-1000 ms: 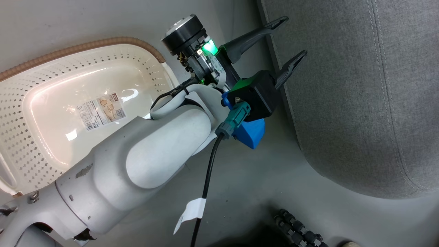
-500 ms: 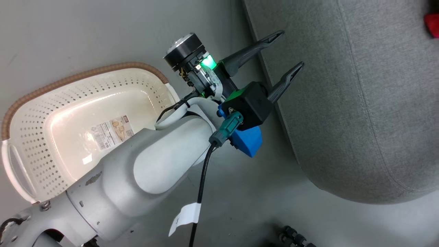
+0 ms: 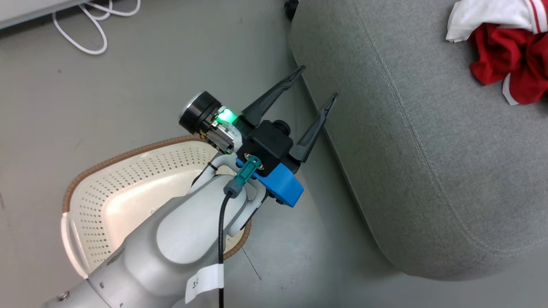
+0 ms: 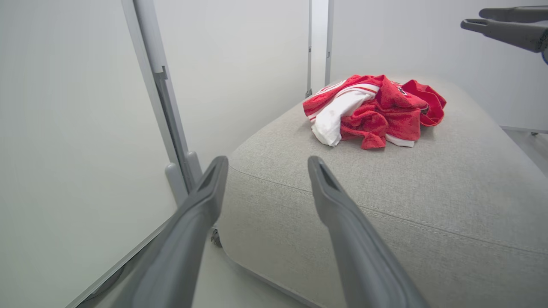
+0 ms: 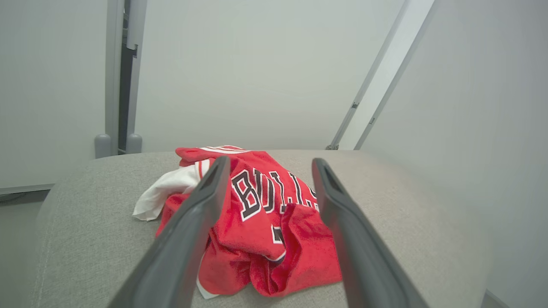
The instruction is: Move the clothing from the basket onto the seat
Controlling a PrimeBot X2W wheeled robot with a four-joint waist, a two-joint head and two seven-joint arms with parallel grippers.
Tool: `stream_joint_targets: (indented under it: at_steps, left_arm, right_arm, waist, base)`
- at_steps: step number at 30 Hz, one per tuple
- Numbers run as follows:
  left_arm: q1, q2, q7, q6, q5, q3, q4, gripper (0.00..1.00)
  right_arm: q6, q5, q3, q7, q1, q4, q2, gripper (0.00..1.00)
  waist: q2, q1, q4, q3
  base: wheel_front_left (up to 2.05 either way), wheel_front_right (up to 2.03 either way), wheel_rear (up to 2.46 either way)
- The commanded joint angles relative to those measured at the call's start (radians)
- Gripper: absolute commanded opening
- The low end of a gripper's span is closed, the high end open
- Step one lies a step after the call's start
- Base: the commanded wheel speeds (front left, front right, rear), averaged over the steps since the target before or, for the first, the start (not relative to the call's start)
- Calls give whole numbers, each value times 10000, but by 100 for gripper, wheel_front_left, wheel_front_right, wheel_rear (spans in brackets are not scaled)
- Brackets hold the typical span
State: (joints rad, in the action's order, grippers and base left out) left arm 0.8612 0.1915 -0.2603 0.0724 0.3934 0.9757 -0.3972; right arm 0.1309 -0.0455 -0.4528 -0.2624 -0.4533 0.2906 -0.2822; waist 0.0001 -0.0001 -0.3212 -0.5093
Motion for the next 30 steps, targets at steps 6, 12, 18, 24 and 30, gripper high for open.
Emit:
stream_joint_targets:
  at_steps: [6, 12, 18, 24, 30]
  left_arm:
    - [-1324, 302, -55, 662, -149, -1625, 963, 100]
    - [-2677, 429, -58, 921, -385, -3288, 1569, 100]
    - [-3976, 357, -59, 836, -743, -4775, 1777, 100]
    - [-5287, 152, -60, 561, -1138, -5947, 1866, 100]
    - [-6349, -92, -60, 228, -1529, -6874, 1905, 100]
  right_arm:
    - [-1, -134, 1477, -39, 425, -671, 41, 100]
    - [-1, -111, 2667, -38, 626, -937, 200, 100]
    - [-1, -108, 3667, -39, 904, -943, 425, 100]
    - [-1, -166, 4400, -38, 1407, -771, 702, 100]
    - [-1, -298, 4593, -38, 1989, -659, 977, 100]
  waist:
    - [-1, 1, 883, 1492]
    - [-1, 1, 1523, 2269]
    - [-1, 1, 2082, 3022]
    - [-1, 1, 2539, 3824]
    - [-1, 1, 2924, 4463]
  base:
    - [0, 0, 0]
    - [0, 0, 0]
    - [0, 0, 0]
    - [0, 0, 0]
    - [0, 0, 0]
